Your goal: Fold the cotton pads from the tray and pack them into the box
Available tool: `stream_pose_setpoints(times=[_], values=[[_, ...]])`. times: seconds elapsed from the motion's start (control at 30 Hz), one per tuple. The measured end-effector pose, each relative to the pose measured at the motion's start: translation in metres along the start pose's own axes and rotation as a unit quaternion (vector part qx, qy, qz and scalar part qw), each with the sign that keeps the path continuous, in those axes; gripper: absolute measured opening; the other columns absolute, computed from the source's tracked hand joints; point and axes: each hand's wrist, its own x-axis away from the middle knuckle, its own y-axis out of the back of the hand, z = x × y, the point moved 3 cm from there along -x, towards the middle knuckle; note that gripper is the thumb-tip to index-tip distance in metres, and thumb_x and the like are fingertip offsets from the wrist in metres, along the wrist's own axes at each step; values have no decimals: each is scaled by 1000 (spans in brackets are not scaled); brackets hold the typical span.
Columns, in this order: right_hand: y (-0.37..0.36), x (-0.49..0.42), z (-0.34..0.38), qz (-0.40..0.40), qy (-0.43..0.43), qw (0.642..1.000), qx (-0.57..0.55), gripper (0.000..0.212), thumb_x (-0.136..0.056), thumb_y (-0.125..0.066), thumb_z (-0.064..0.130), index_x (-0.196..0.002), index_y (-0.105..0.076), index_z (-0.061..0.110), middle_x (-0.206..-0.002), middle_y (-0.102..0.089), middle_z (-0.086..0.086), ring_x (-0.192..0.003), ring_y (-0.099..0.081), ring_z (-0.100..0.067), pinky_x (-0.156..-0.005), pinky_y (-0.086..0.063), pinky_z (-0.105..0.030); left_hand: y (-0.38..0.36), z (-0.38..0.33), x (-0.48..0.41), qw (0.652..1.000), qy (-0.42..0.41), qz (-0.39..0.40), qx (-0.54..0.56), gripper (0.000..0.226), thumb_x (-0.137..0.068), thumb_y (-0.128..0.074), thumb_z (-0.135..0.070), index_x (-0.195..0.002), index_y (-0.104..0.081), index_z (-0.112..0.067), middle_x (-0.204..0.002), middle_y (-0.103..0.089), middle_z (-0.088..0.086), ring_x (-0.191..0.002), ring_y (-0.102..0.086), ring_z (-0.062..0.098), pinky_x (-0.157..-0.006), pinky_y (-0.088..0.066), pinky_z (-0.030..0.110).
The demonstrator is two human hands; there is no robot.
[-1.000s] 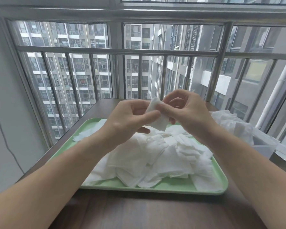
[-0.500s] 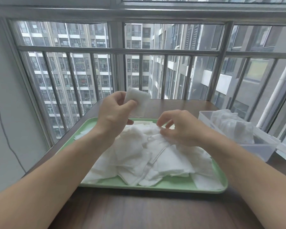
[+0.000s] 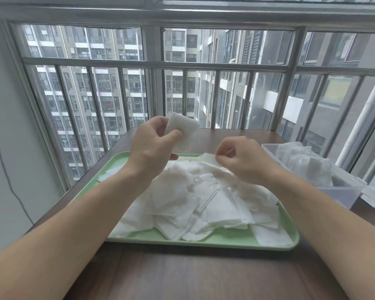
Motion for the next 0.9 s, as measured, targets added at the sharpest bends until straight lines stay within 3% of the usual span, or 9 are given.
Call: stream_pose_setpoints(times=[0.13,0.2,0.3,0.4,0.5,0.6,0.7,0.8,0.9], values=[[10,-1,4,-75,-72,967,-231,10,-94,-60,11,-86,-62,17,-90,-68,-5,-83,-67,-23,-80,-58,-43,-1,1,0,1000,12,10,14,11,-92,-63,-8,-98,-68,-16,-94,-72,9,-83,-70,21,-56,-55,23],[12,0,6,-64,-96,930,-350,10,-97,-58,7,-91,-61,14,-87,-67,-5,-73,-71,-21,-74,-60,-41,-2,3,0,999,22,20,21,11,-91,-65,-8,-99,-68,-16,-93,-74,9,-80,-72,20,-57,-55,23],[13,1,9,-25,-90,881,-464,11,-97,-59,4,-105,-62,10,-91,-69,-8,-68,-68,-18,-60,-52,-28,-4,5,1,998,36,44,36,11,-92,-68,-9,-102,-68,-13,-93,-75,9,-74,-74,18,-58,-56,25],[14,0,9,27,-78,829,-554,36,-89,-67,2,-125,-60,4,-96,-68,-10,-75,-63,-18,-59,-46,-24,-8,5,3,995,45,71,60,18,-91,-72,-12,-108,-66,-10,-96,-75,10,-75,-75,17,-61,-58,27],[12,0,10,69,-61,804,-587,56,-81,-74,2,-131,-52,-7,-105,-62,-15,-87,-61,-23,-66,-47,-25,-10,3,5,992,51,84,79,25,-90,-73,-10,-113,-64,-10,-101,-75,10,-84,-75,21,-65,-61,30],[11,1,14,101,-36,795,-597,64,-78,-71,0,-136,-46,-12,-104,-62,-14,-90,-63,-23,-76,-51,-28,-12,2,7,990,58,97,90,28,-90,-73,-8,-117,-63,-8,-108,-73,13,-91,-75,24,-67,-62,35],[13,4,18,132,-12,801,-584,47,-79,-69,-1,-125,-57,-3,-101,-68,-13,-91,-68,-27,-83,-56,-32,-14,2,9,988,60,105,95,22,-91,-72,-7,-111,-66,-10,-107,-73,14,-92,-75,26,-67,-62,36],[11,7,19,154,-24,829,-537,44,-77,-74,6,-119,-62,-2,-102,-71,-15,-89,-70,-28,-70,-60,-31,-17,0,11,988,47,115,91,16,-91,-71,-7,-107,-70,-10,-104,-75,11,-91,-75,25,-67,-61,33],[7,8,21,144,-43,877,-457,66,-71,-86,17,-116,-53,-19,-101,-65,-19,-84,-60,-27,-63,-52,-26,-19,-2,14,988,32,126,84,18,-91,-72,-11,-109,-70,-9,-103,-76,8,-89,-76,21,-70,-62,32]])
